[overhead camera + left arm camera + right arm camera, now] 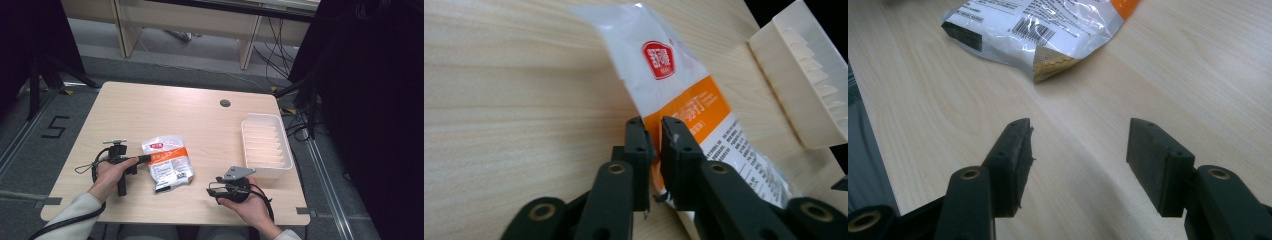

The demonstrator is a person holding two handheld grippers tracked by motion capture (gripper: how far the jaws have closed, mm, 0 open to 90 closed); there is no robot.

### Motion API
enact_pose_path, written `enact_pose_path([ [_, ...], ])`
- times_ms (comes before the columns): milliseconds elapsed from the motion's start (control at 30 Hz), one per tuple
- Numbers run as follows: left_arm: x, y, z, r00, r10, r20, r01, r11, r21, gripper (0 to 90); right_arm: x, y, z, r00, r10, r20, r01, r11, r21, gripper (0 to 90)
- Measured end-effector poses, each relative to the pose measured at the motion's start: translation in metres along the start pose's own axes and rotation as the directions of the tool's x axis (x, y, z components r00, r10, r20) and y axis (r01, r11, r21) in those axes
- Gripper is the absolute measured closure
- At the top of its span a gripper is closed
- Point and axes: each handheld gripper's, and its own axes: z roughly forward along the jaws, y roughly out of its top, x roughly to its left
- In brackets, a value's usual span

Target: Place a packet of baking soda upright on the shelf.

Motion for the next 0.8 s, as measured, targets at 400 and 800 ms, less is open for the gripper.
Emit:
enact_pose_path([
  [400, -0.011, 0.002, -0.006, 0.9953, 0.084, 0.047, -0.081, 0.9949, -0.061, 89.5, -0.002, -0.001, 0.001, 1.0, -0.009, 0.002, 0.009, 1.0, -0.004, 44.2],
  [800, -0.038, 0.006, -0.017, 0.9685, 0.203, 0.145, -0.18, 0.9711, -0.157, 89.7, -0.009, 0.005, -0.004, 0.9999, 0.013, 0.01, -0.013, 0.999, -0.043, 43.9],
])
